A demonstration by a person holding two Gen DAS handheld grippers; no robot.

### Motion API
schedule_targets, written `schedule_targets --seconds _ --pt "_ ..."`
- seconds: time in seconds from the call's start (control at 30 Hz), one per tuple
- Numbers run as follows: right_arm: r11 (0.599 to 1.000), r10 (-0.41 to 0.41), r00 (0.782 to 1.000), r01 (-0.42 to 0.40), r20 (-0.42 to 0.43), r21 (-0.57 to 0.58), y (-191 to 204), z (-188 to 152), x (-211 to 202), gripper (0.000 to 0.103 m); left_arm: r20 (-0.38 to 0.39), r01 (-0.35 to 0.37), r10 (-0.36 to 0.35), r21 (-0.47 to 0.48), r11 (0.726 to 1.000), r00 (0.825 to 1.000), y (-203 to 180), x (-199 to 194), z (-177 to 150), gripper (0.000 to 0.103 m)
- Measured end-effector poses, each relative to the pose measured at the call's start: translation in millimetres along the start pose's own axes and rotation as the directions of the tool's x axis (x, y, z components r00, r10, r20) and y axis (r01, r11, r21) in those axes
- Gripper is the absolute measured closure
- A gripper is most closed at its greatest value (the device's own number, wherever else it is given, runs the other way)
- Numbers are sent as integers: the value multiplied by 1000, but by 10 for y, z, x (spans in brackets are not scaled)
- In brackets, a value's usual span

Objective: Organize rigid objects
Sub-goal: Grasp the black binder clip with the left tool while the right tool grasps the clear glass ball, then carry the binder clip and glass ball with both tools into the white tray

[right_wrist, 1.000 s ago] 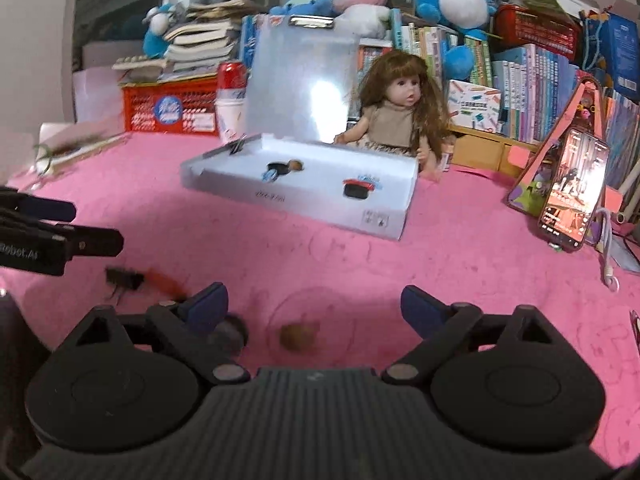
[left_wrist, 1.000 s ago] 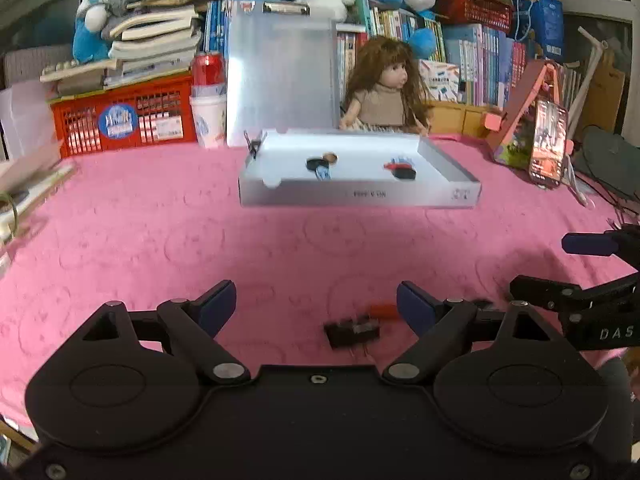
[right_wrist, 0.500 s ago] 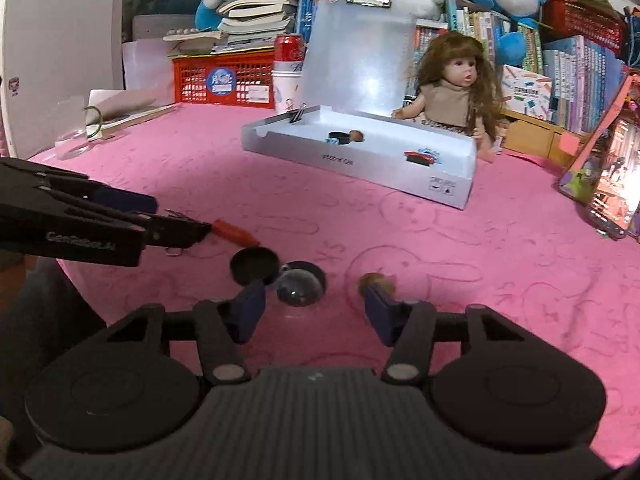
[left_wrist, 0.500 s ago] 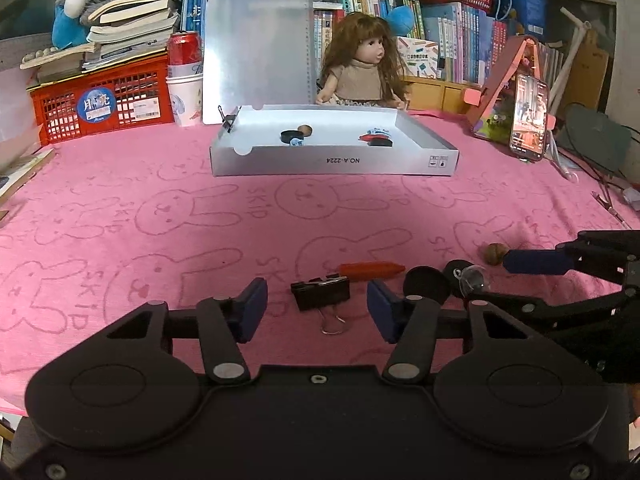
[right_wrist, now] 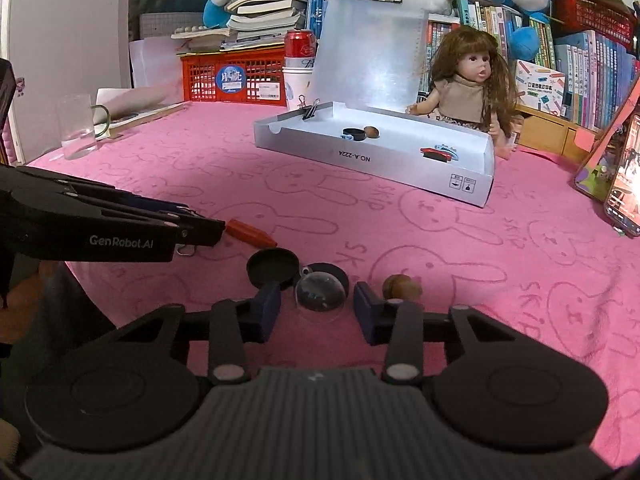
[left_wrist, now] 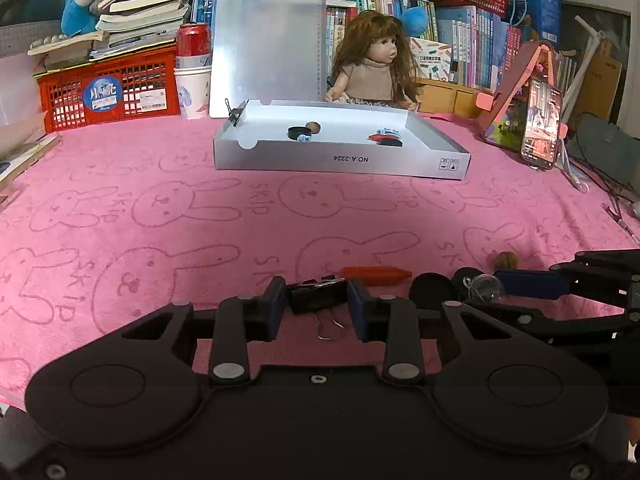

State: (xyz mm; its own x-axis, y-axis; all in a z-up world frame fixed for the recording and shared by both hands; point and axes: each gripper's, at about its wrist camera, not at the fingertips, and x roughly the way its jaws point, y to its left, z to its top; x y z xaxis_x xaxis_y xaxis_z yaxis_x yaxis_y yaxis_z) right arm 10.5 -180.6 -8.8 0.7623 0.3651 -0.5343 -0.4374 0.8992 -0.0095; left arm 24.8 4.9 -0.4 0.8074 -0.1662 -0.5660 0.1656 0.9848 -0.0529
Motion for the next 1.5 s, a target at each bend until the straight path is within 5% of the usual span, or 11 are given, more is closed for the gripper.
schedule_targets --seconds 0.1,1.5 --pt "1000 -11 1000 11 6 12 -10 -7 -12 69 0 -2 2 1 1000 1000 -8 -9 -5 71" --pt "992 -86 994 79 65 98 -291 552 -17 70 42 31 -31 -4 999 999 -24 18 524 71"
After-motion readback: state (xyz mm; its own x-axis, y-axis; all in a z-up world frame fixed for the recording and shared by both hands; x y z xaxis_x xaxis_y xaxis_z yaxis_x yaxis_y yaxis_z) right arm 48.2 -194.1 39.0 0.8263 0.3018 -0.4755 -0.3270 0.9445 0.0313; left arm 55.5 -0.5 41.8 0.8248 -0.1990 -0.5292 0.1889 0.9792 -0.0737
